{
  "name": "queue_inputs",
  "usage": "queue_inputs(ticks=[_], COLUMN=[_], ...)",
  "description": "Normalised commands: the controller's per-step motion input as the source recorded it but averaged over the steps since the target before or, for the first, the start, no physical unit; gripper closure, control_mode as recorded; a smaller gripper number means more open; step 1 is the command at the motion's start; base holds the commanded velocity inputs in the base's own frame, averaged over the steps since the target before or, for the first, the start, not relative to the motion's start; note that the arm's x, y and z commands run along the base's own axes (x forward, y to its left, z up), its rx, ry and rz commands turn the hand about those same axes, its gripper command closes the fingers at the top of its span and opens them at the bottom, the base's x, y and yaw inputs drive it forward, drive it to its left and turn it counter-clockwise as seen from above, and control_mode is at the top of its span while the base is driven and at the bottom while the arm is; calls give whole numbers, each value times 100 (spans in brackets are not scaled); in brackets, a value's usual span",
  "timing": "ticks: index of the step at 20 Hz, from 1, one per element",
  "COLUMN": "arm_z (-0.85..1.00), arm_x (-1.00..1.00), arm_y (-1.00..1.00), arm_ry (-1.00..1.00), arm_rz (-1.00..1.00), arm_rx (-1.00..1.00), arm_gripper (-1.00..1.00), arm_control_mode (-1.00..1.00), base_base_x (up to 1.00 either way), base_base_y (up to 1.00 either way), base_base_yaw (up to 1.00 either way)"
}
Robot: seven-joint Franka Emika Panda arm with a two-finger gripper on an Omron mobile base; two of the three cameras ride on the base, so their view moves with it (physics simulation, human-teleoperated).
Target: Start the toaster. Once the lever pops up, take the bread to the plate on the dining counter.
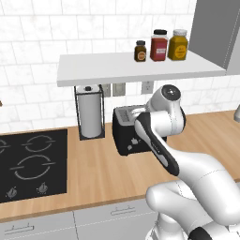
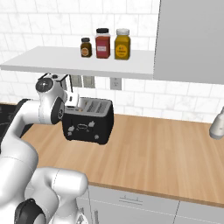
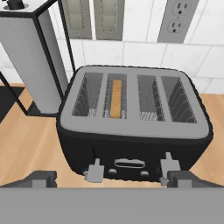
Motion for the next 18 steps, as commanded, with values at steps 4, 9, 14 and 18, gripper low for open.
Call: queue_inputs(ticks=[4,9,14,18], arm_z=[0,0,0,0], arm_x=[0,0,0,0], arm_y=[0,0,0,0], arm_ry=[0,0,0,0], arm_rz=[0,0,0,0], arm_rx=[0,0,0,0], arm_gripper=[-100,-100,-100,-100], arm_control_mode=[-100,-100,-100,-100], base_base_x=[0,0,0,0], base_base_y=[0,0,0,0], base_base_yaw=[0,0,0,0])
